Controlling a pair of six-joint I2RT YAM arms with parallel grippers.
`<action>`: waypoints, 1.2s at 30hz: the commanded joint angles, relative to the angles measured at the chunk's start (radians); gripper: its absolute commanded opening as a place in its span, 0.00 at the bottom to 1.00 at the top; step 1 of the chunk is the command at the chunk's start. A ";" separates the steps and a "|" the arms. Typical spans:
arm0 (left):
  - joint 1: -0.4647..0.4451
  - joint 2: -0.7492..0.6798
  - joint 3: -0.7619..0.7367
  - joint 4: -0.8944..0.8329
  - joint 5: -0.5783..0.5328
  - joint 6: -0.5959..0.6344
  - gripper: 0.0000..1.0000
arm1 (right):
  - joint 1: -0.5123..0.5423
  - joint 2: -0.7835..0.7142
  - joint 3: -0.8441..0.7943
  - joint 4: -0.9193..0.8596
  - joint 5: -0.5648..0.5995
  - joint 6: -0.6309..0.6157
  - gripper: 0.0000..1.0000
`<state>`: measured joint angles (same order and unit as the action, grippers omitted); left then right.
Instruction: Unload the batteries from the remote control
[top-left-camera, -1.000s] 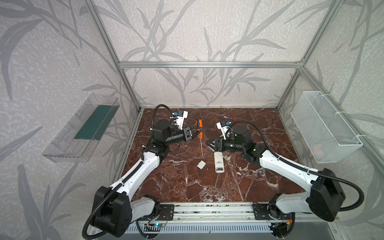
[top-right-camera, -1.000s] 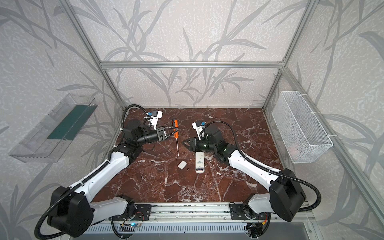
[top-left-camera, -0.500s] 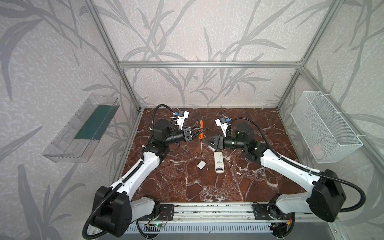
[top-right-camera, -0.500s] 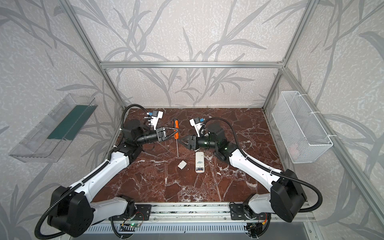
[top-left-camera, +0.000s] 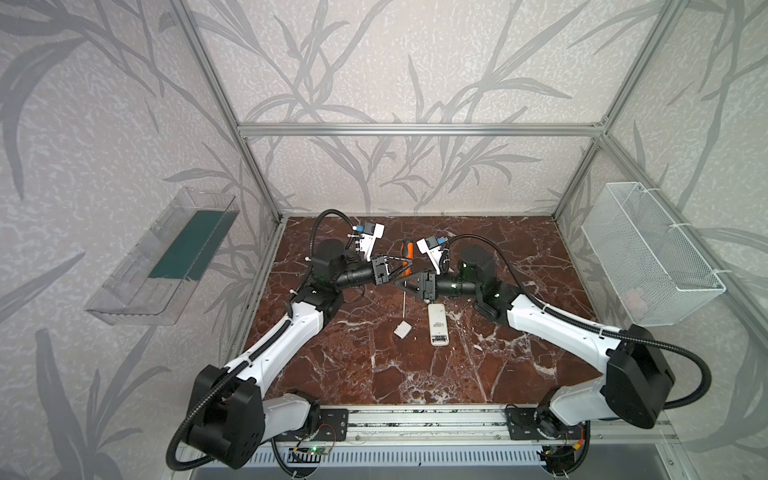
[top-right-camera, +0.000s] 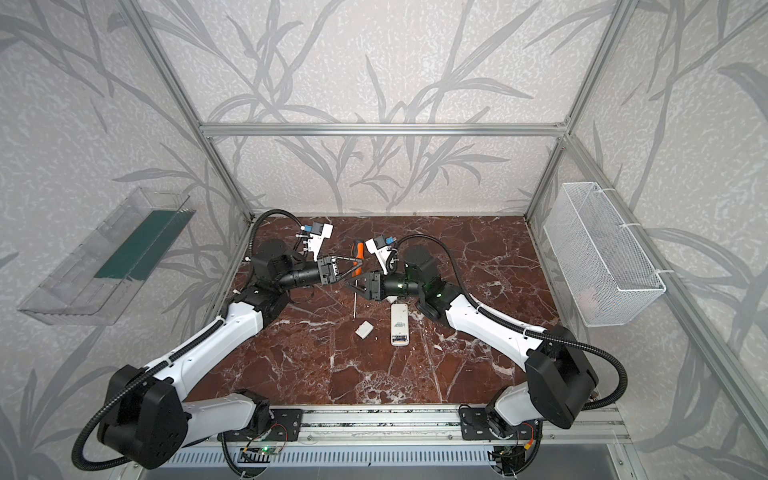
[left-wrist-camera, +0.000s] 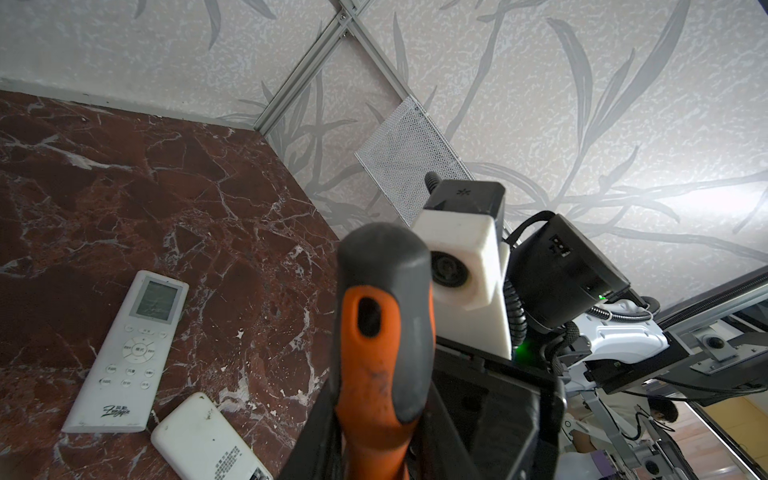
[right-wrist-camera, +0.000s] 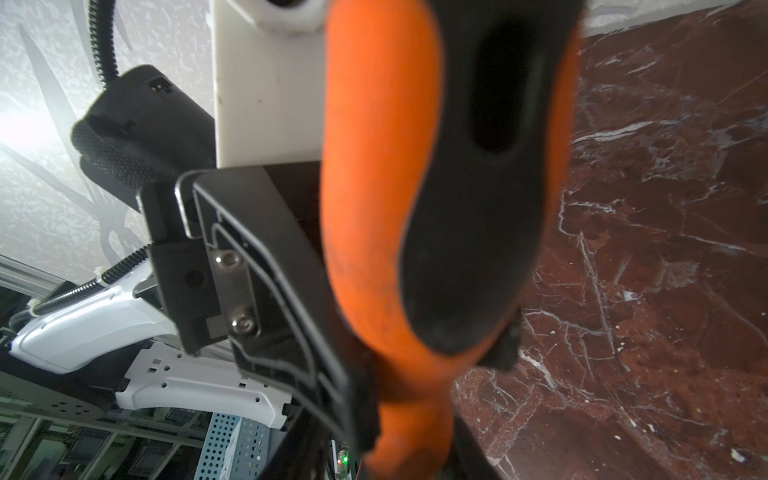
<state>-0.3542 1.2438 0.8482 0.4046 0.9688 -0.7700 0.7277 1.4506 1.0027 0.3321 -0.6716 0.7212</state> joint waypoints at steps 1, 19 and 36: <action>-0.008 0.009 0.033 0.028 0.016 0.005 0.01 | 0.005 0.004 0.035 0.040 -0.016 0.003 0.25; -0.010 -0.165 0.064 -0.420 -0.239 0.386 0.56 | -0.007 -0.180 -0.057 -0.017 0.259 -0.142 0.00; -0.176 -0.187 -0.084 -0.200 -0.157 0.396 0.51 | -0.050 -0.214 -0.056 0.085 0.173 -0.169 0.00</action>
<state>-0.5297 1.0519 0.7631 0.1722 0.8097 -0.4000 0.6792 1.2579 0.9398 0.3489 -0.4671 0.5709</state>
